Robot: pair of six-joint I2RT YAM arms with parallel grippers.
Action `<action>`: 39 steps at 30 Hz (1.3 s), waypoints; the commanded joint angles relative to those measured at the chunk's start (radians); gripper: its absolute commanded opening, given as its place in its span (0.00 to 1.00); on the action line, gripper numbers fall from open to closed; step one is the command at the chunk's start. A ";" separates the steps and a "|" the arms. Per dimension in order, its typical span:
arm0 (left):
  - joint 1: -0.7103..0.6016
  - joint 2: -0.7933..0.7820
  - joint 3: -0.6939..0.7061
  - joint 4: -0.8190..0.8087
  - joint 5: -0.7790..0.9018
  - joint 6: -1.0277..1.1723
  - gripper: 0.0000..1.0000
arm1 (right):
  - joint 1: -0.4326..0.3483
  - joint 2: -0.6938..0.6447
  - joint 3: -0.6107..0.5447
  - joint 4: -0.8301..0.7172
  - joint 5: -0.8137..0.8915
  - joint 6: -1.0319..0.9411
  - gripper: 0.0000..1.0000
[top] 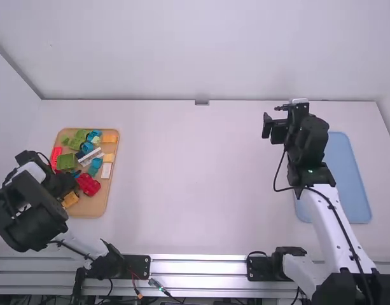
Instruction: Assemble lego blocks to make yellow taxi
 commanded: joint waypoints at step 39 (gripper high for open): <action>0.004 0.005 -0.136 0.172 0.105 0.074 0.58 | 0.005 0.008 0.037 0.032 0.006 0.073 0.99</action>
